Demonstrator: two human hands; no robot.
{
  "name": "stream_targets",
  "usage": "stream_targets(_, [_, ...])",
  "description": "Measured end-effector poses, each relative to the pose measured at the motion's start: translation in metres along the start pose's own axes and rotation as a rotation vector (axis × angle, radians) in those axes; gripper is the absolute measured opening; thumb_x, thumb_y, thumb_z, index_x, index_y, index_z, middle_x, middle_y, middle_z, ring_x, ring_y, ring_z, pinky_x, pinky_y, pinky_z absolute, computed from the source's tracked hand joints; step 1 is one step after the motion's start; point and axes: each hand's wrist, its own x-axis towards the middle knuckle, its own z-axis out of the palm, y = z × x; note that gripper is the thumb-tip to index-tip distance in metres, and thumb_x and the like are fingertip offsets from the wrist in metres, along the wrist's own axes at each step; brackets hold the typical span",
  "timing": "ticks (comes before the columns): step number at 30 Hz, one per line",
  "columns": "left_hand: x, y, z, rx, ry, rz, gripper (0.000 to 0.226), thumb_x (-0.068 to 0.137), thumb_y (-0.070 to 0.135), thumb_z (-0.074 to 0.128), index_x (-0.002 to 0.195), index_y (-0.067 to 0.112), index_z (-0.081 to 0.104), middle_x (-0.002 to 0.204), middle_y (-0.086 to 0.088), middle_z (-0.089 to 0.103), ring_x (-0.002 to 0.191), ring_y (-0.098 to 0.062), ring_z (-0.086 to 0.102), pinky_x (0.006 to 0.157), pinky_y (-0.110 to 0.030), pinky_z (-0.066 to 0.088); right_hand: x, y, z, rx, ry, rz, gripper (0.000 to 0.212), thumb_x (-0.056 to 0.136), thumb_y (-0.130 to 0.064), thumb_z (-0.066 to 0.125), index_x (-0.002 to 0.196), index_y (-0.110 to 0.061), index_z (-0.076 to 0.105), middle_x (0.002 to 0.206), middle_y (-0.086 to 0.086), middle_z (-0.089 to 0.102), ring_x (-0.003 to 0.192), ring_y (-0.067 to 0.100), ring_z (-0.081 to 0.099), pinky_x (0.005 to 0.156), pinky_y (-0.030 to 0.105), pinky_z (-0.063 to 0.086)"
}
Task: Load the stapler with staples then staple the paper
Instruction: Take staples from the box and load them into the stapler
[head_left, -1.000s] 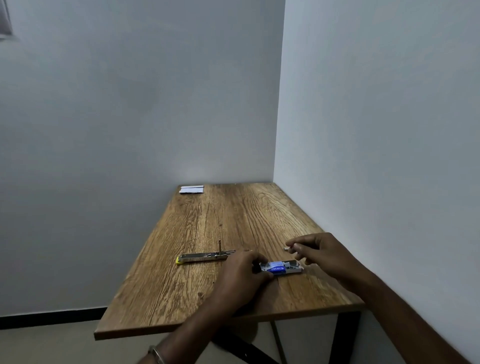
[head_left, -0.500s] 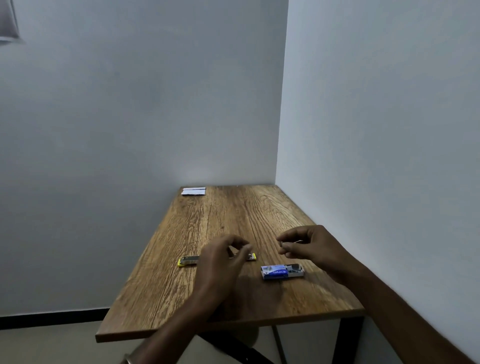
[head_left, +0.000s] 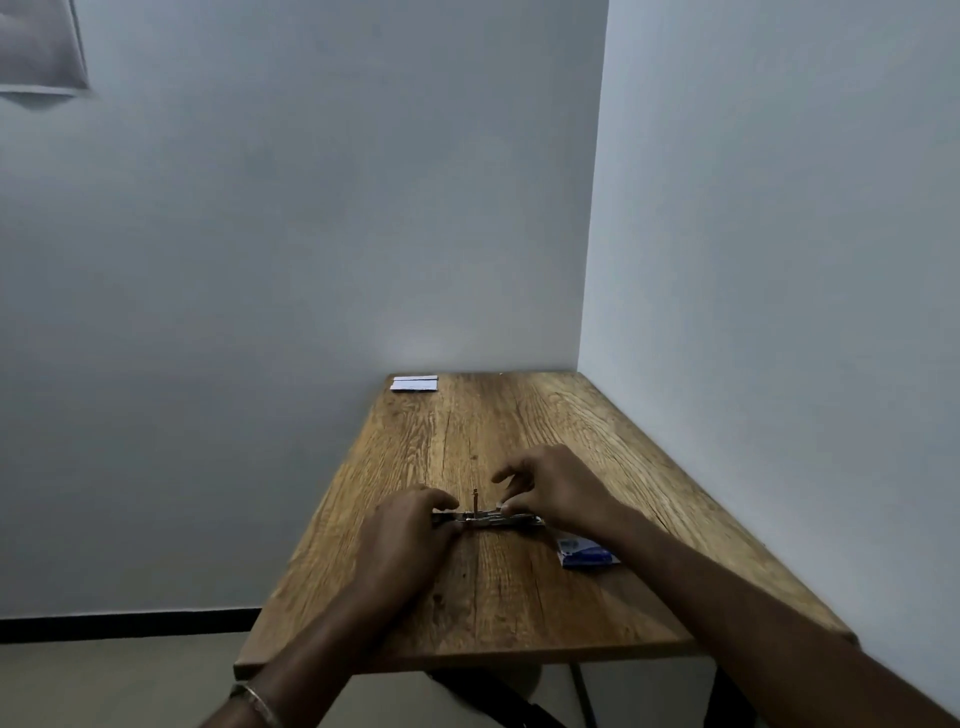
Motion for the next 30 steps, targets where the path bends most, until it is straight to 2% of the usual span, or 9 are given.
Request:
stream_targets(5, [0.001, -0.004, 0.002, -0.046, -0.019, -0.007, 0.026, 0.088, 0.032, 0.071, 0.114, 0.028, 0.071, 0.111, 0.011, 0.071, 0.096, -0.002, 0.063, 0.087, -0.03, 0.057, 0.004, 0.0, 0.007, -0.02, -0.003, 0.003, 0.042, 0.074, -0.016, 0.085, 0.115, -0.02, 0.072, 0.09, -0.007, 0.078, 0.073, -0.004, 0.07, 0.074, 0.019, 0.058])
stream_targets(10, [0.001, -0.005, 0.003, -0.054, -0.027, -0.01, 0.024, 0.088, 0.033, 0.071, 0.112, 0.029, 0.071, 0.11, 0.012, 0.071, 0.097, -0.003, 0.063, 0.087, -0.032, 0.057, 0.003, -0.002, 0.004, -0.05, -0.01, -0.014, 0.04, 0.074, -0.015, 0.086, 0.112, -0.019, 0.073, 0.09, -0.005, 0.078, 0.075, -0.001, 0.072, 0.079, 0.027, 0.06])
stream_targets(17, [0.0, -0.006, 0.003, -0.068, -0.019, -0.009, 0.023, 0.088, 0.032, 0.071, 0.111, 0.031, 0.071, 0.109, 0.013, 0.071, 0.095, -0.001, 0.062, 0.087, -0.031, 0.057, 0.002, -0.006, 0.008, -0.209, 0.002, -0.119, 0.032, 0.076, -0.02, 0.084, 0.107, -0.024, 0.074, 0.091, -0.009, 0.078, 0.076, -0.003, 0.071, 0.077, 0.021, 0.058])
stream_targets(30, [0.0, -0.006, 0.003, -0.09, -0.037, -0.021, 0.022, 0.089, 0.033, 0.07, 0.111, 0.03, 0.071, 0.11, 0.011, 0.07, 0.097, -0.003, 0.063, 0.088, -0.034, 0.057, -0.009, -0.004, 0.011, -0.288, 0.027, -0.163, 0.028, 0.085, -0.027, 0.076, 0.113, -0.026, 0.073, 0.105, -0.009, 0.077, 0.092, 0.002, 0.069, 0.085, 0.025, 0.055])
